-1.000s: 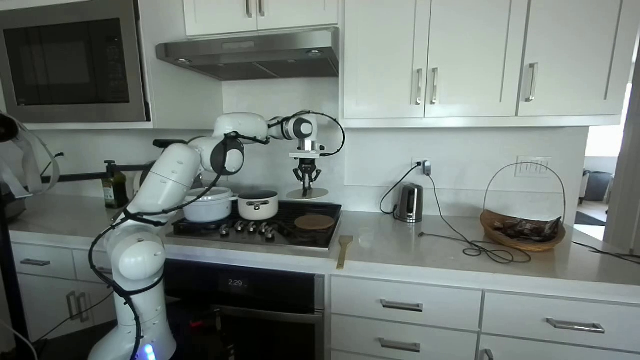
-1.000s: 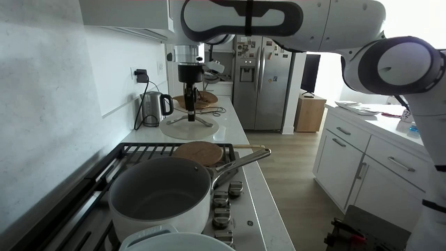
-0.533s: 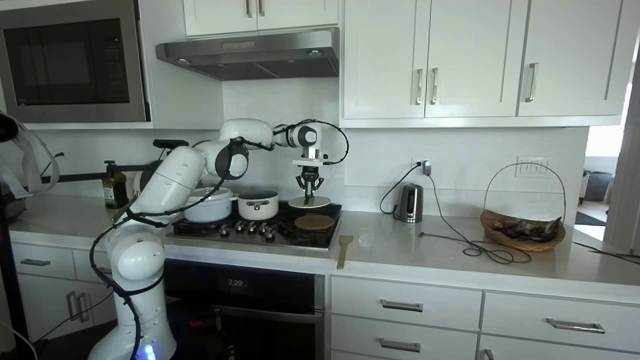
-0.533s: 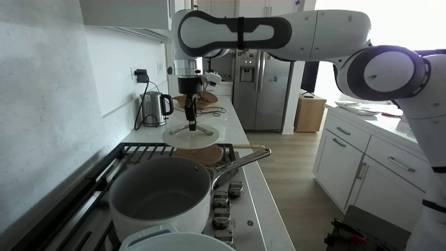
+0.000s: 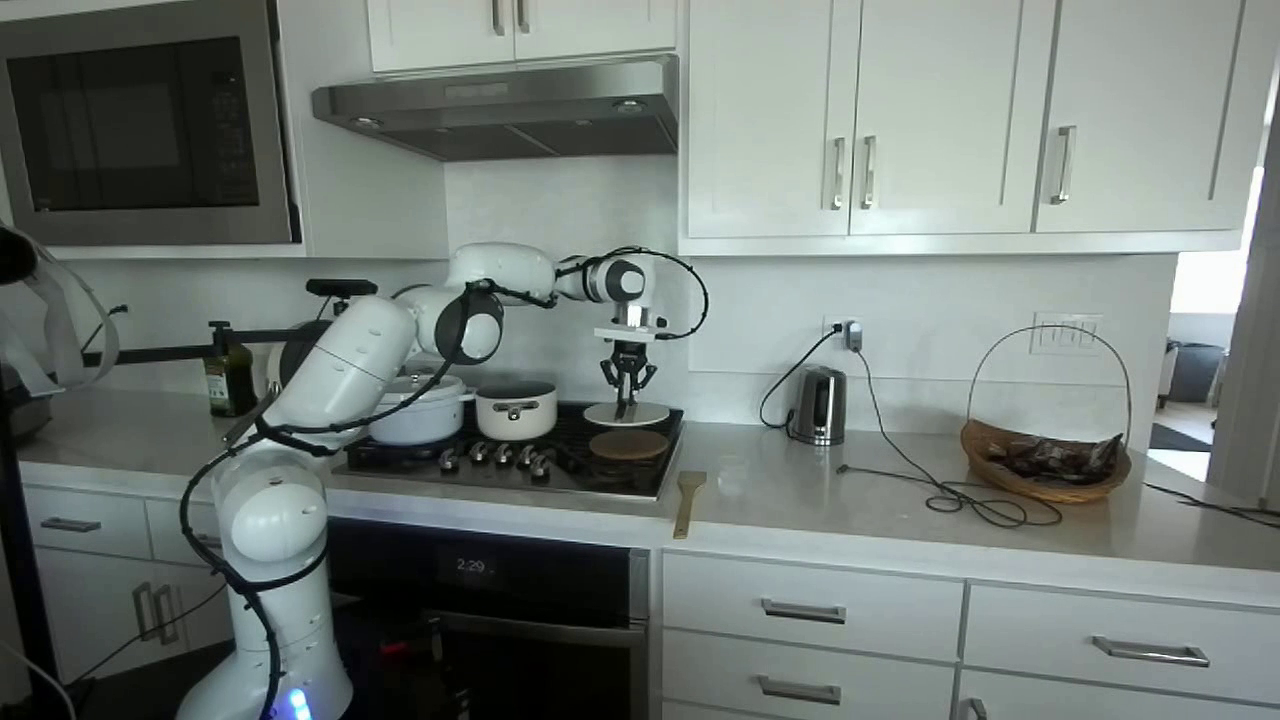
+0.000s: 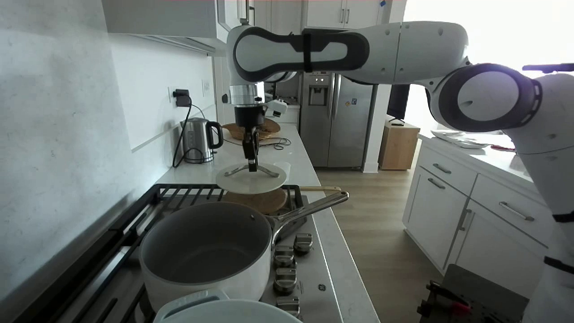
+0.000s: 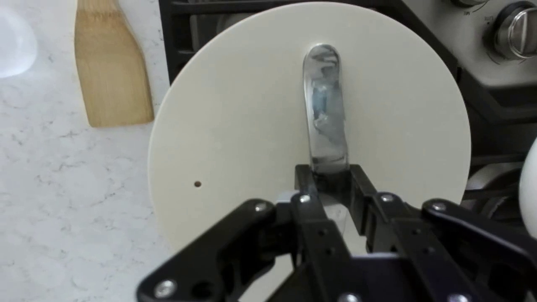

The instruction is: Remove the lid from the pot on the right side of the stove

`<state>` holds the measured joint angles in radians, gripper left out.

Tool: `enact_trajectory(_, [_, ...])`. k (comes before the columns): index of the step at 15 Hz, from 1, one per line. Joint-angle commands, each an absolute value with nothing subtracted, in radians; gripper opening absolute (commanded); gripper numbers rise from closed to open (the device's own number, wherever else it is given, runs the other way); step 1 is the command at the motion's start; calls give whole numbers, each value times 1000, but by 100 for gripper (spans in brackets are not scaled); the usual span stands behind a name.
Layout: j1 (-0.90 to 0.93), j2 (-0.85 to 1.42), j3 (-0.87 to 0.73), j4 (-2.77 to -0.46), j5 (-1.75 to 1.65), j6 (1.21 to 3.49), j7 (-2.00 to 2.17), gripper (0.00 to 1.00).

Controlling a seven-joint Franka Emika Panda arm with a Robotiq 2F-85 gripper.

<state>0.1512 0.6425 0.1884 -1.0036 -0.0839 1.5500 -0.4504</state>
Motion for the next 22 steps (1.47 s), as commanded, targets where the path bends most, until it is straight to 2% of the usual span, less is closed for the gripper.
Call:
enact_trajectory(1, [134,654,199,-964,-56,1520,-474,6])
enact_trajectory(22, [103,704,211,-976,-23,1504,-494,6])
